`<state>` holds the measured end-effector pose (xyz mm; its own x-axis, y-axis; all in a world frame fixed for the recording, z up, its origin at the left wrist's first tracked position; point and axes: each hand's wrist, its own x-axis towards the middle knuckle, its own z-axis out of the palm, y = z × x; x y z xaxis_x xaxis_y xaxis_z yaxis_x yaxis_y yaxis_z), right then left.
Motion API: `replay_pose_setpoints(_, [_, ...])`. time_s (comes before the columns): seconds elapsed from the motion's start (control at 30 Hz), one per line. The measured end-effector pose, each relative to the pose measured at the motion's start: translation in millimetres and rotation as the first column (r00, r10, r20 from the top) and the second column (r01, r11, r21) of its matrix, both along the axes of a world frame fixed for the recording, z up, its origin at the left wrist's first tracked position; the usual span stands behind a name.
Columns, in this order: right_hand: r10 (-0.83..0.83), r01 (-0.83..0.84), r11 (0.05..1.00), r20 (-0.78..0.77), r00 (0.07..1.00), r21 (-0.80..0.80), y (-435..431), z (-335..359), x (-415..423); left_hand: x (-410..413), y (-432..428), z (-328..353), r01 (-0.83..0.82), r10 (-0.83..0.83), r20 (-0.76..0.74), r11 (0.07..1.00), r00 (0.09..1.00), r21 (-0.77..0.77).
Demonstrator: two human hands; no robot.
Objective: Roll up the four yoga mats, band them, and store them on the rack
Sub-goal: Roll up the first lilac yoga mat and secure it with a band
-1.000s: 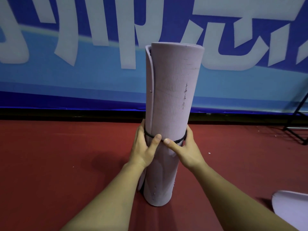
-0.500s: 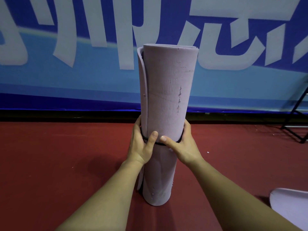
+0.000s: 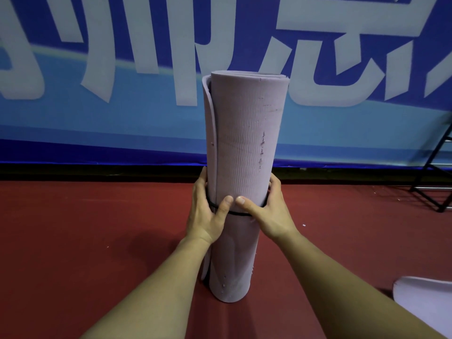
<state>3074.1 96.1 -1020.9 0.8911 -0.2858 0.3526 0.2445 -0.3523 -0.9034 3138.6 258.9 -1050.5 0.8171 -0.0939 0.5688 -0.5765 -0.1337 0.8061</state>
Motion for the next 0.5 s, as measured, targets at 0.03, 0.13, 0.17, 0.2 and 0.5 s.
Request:
replay_pose_setpoints(0.03, [0.003, -0.003, 1.0, -0.005, 1.0, -0.004, -0.1, 1.0, -1.0, -1.0, 1.2, 0.3, -0.009, 0.009, 0.012, 1.0, 1.0, 0.011])
replay_pose_setpoints(0.13, [0.018, -0.018, 1.0, -0.005, 1.0, 0.005, -0.9, 5.2, -4.7, -4.7, 3.4, 0.1, -0.029, 0.028, 0.027, 0.999, 0.999, 0.042])
replay_pose_setpoints(0.17, [0.019, -0.019, 1.0, -0.001, 1.0, 0.003, -1.2, 5.8, -5.5, -6.1, 3.8, 0.0, -0.034, 0.033, 0.026, 0.998, 0.999, 0.05])
replay_pose_setpoints(0.2, [0.02, -0.02, 1.0, 0.0, 1.0, -0.002, -1.9, 5.3, -5.8, -7.5, 4.4, -0.1, -0.04, 0.039, 0.021, 0.998, 0.999, 0.057])
replay_pose_setpoints(0.5, [-0.104, 0.105, 0.994, -0.071, 0.992, 0.009, 9.3, -15.3, -13.8, -21.7, 4.8, -14.3, -0.139, 0.141, -0.018, 0.984, 0.99, 0.11])
